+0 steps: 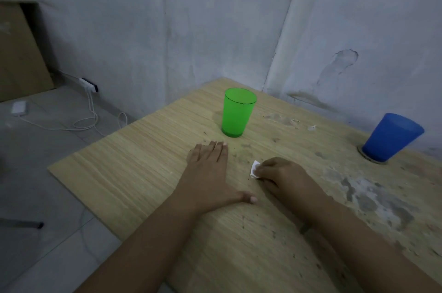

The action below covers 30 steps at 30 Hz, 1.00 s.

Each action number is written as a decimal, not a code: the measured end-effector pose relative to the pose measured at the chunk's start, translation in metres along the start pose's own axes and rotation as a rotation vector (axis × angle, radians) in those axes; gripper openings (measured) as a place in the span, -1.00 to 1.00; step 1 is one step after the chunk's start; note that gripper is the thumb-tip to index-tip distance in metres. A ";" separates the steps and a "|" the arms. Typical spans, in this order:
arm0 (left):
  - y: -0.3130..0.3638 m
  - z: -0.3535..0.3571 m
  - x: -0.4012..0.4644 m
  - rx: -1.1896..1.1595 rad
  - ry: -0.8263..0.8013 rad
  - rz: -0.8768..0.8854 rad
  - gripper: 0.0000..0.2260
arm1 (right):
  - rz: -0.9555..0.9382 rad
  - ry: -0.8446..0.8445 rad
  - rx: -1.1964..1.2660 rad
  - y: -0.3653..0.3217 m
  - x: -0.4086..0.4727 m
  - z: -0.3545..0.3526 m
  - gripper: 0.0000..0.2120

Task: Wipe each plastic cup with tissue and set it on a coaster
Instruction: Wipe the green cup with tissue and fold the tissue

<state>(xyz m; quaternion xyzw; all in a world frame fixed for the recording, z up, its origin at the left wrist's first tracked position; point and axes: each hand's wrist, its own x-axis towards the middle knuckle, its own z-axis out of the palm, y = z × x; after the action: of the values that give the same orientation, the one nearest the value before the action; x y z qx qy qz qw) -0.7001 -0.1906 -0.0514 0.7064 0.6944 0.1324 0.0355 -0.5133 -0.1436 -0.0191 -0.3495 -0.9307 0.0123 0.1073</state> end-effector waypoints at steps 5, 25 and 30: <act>0.000 0.001 0.001 -0.027 -0.027 -0.009 0.21 | -0.091 0.049 -0.024 -0.015 -0.008 0.006 -0.71; 0.002 -0.001 0.000 -0.020 0.003 -0.001 0.17 | 0.059 0.005 -0.244 0.008 0.064 0.017 -0.71; 0.001 0.002 0.001 -0.021 0.034 0.003 0.17 | 0.077 0.049 -0.037 -0.012 0.032 0.017 -0.69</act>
<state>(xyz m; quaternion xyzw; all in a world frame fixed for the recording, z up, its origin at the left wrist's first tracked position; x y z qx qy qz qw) -0.6988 -0.1893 -0.0530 0.7048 0.6923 0.1515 0.0308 -0.5477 -0.1312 -0.0280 -0.3871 -0.9138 -0.0093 0.1227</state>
